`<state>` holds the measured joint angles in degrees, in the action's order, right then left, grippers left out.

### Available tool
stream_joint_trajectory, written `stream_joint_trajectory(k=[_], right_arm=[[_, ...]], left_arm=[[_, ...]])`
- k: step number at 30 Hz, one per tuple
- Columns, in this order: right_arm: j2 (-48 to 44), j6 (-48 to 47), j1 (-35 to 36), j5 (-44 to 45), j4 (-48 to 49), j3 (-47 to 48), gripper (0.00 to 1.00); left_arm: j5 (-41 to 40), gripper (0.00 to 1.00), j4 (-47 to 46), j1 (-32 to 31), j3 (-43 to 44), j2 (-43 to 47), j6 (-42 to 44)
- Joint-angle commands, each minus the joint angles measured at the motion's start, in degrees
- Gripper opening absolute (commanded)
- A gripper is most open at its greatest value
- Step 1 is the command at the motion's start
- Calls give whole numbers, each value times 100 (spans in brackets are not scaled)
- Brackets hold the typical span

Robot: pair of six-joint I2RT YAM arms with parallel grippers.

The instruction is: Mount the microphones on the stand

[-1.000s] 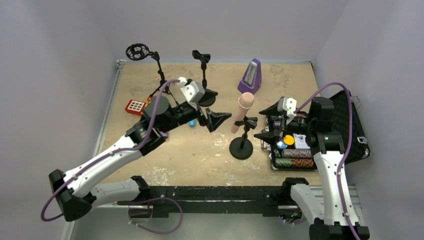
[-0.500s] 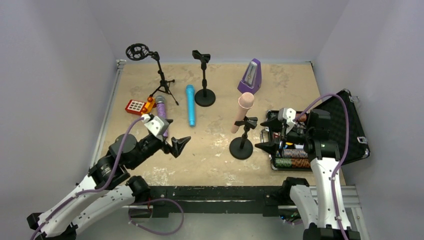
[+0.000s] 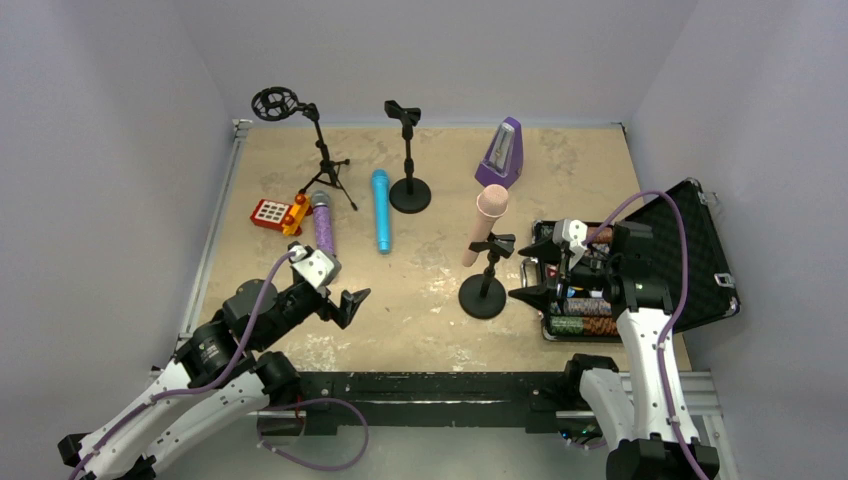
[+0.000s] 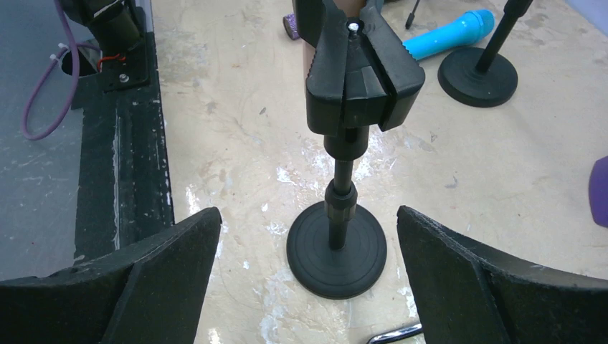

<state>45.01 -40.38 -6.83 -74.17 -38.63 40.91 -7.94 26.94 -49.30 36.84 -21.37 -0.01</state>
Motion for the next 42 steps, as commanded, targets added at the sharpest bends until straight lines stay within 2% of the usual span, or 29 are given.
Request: stream_joint_trajectory(k=[1, 8, 42], right_arm=[[22, -373, -30, -329, 178, -70, 97], [-100, -1140, -70, -589, -365, -193, 98], [-162, -1182, -275, -818, -241, -441, 97]], left_arm=[[-57, 99, 65, -14, 56, -9, 194], [-40, 99, 83, -12, 59, -4, 186], [8, 99, 83, -10, 43, 16, 212]])
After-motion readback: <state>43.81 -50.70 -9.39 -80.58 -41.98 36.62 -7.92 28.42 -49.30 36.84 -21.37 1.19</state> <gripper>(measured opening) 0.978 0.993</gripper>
